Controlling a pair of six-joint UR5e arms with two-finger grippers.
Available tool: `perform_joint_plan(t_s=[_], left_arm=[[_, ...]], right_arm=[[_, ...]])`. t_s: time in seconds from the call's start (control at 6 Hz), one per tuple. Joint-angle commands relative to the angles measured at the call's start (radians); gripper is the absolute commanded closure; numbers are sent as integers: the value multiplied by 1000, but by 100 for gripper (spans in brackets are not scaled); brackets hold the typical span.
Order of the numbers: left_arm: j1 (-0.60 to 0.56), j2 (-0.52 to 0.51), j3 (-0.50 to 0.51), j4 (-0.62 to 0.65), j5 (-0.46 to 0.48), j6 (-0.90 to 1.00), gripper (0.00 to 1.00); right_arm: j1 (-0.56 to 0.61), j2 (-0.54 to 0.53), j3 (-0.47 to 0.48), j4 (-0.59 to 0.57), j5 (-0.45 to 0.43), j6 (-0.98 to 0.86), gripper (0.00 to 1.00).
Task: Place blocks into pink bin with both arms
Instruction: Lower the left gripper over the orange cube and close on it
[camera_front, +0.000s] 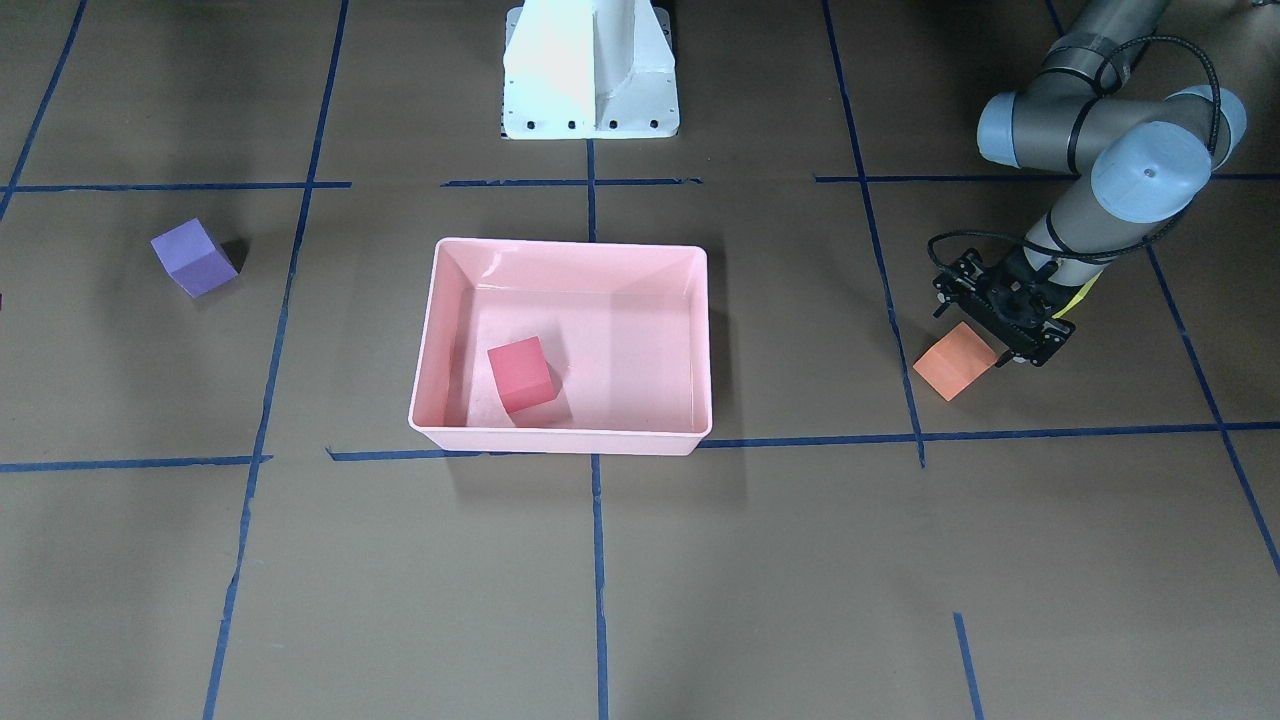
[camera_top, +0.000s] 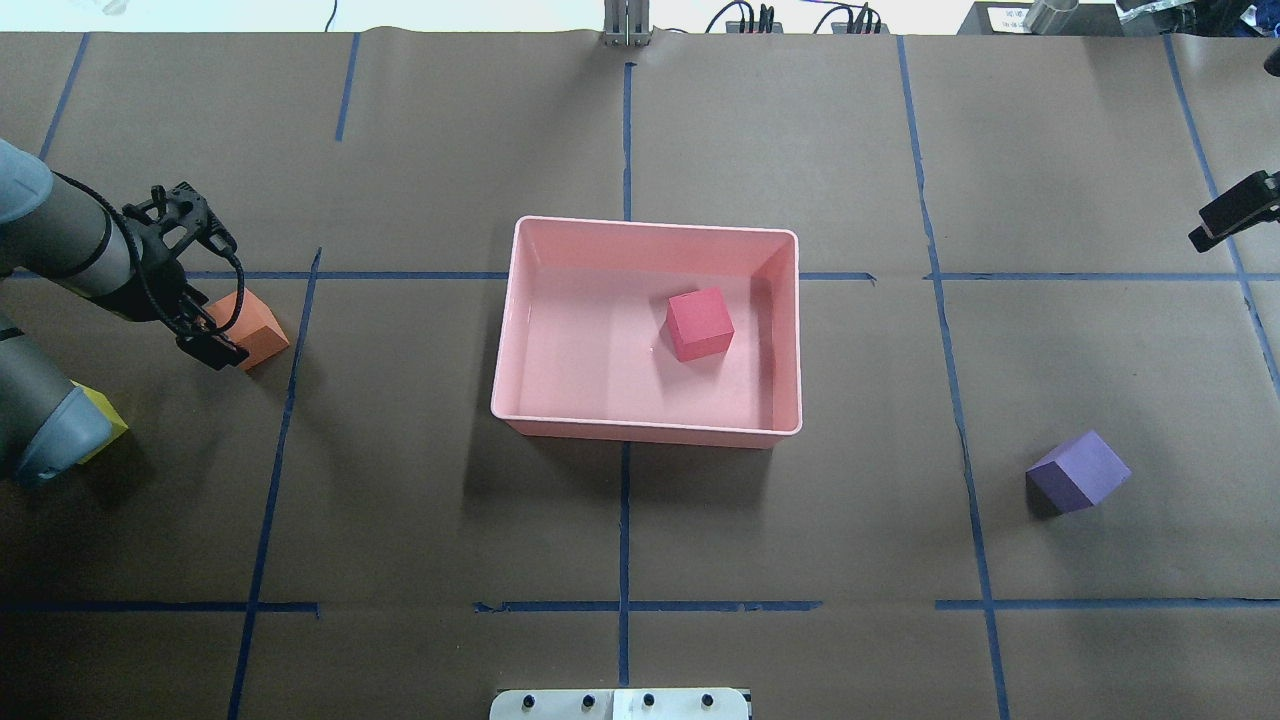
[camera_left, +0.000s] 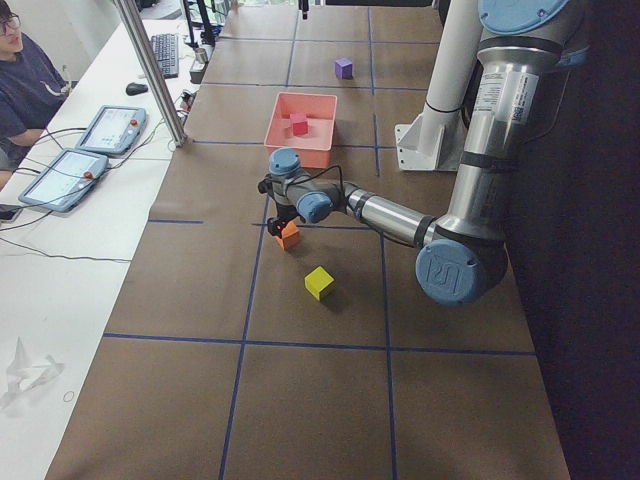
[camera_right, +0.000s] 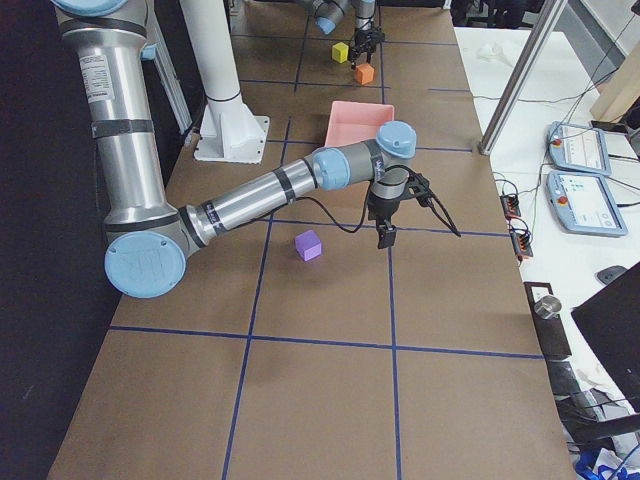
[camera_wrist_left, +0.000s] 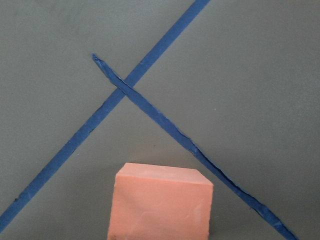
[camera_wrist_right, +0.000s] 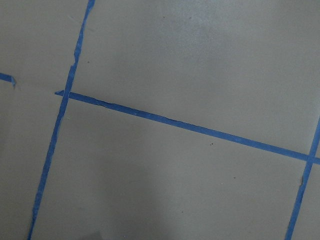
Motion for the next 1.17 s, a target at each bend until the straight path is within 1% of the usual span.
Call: perform_joint_plan(t_s=[0.0, 0.33, 0.67, 1.0], left_arm=[[4, -12, 18, 0, 31, -24, 0], [9, -19, 29, 2, 31, -27, 0], [33, -46, 87, 0, 29, -27, 0], [57, -54, 107, 2, 29, -29, 1]], right_arm=[[0, 0, 0, 0, 0, 0, 0], [0, -2, -3, 0, -1, -2, 0], [0, -2, -3, 0, -3, -2, 0], [0, -2, -4, 0, -3, -3, 0]])
